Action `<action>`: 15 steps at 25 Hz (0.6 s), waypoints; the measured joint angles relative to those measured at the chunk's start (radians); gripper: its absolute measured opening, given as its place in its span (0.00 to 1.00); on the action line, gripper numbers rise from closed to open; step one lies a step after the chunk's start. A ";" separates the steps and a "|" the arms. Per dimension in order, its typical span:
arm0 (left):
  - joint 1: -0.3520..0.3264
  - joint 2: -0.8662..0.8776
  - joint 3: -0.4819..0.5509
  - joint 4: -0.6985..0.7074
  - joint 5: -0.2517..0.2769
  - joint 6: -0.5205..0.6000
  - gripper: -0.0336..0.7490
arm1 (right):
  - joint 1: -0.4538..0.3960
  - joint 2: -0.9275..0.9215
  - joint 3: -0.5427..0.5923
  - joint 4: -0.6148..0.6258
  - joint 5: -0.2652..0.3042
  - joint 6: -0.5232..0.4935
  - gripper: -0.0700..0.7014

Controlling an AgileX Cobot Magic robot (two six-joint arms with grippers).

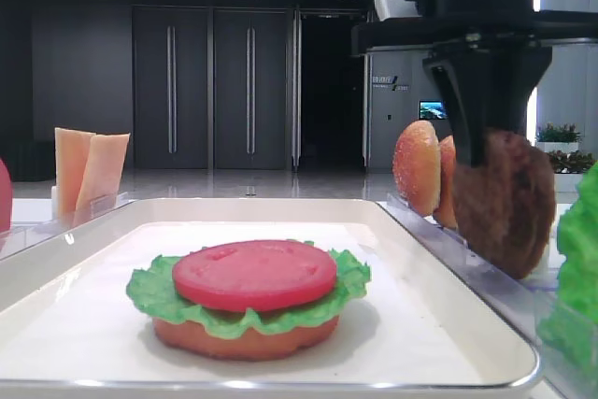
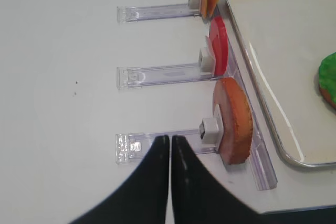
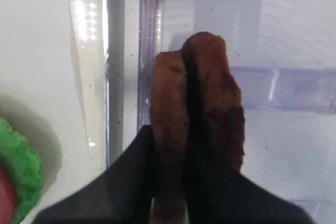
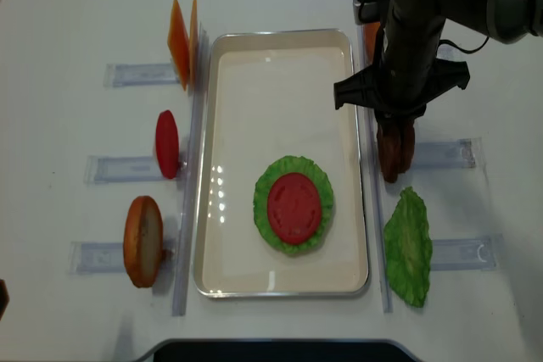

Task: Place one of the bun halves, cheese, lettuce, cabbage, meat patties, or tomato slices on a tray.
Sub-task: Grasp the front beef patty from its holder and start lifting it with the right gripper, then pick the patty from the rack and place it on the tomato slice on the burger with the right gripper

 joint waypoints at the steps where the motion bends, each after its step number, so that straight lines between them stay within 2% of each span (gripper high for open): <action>1: 0.000 0.000 0.000 0.000 0.000 0.000 0.04 | 0.000 0.000 -0.013 0.007 0.018 -0.002 0.27; 4: 0.000 0.000 0.000 0.000 0.000 0.000 0.04 | 0.000 0.002 -0.050 0.018 0.042 -0.007 0.27; 15: 0.000 0.000 0.000 0.000 0.000 0.000 0.04 | 0.000 -0.063 -0.098 0.085 0.049 -0.011 0.27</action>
